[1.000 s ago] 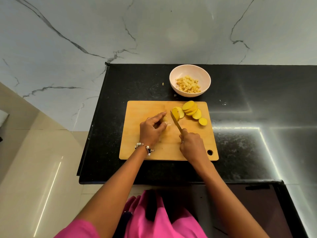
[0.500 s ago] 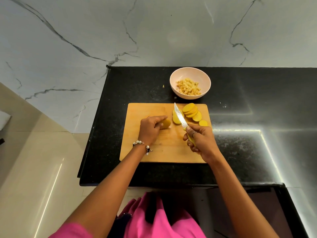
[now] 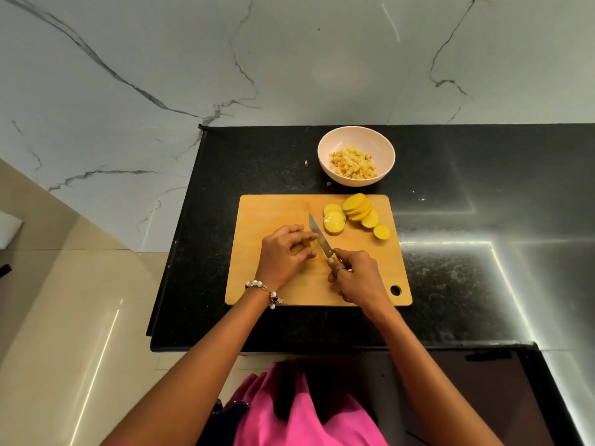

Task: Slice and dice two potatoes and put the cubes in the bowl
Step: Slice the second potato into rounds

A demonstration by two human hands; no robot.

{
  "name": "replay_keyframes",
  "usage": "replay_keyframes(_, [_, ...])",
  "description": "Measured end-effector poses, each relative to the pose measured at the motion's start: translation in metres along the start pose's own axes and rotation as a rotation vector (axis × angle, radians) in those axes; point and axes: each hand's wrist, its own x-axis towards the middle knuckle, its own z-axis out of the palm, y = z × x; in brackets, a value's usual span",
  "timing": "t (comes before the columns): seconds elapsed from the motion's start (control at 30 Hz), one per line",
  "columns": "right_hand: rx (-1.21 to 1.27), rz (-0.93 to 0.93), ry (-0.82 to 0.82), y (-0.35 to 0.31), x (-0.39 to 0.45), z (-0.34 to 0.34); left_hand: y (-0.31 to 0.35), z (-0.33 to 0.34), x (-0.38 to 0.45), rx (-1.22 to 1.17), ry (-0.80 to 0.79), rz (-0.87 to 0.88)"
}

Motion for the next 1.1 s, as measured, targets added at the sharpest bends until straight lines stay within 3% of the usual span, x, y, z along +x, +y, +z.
replay_keyframes(0.17, [-0.151,-0.104,0.067,-0.003,0.002,0.004,-0.005,-0.004,0.011,0.013,0.065,-0.037])
replay_keyframes(0.4, [-0.366,-0.221,0.095,-0.022,-0.004,0.016,-0.012,-0.013,0.018,-0.006,-0.002,-0.081])
replay_keyframes(1.1, [-0.547,-0.213,0.112,-0.033,-0.013,0.024,-0.022,-0.007,0.013,-0.023,0.056,-0.033])
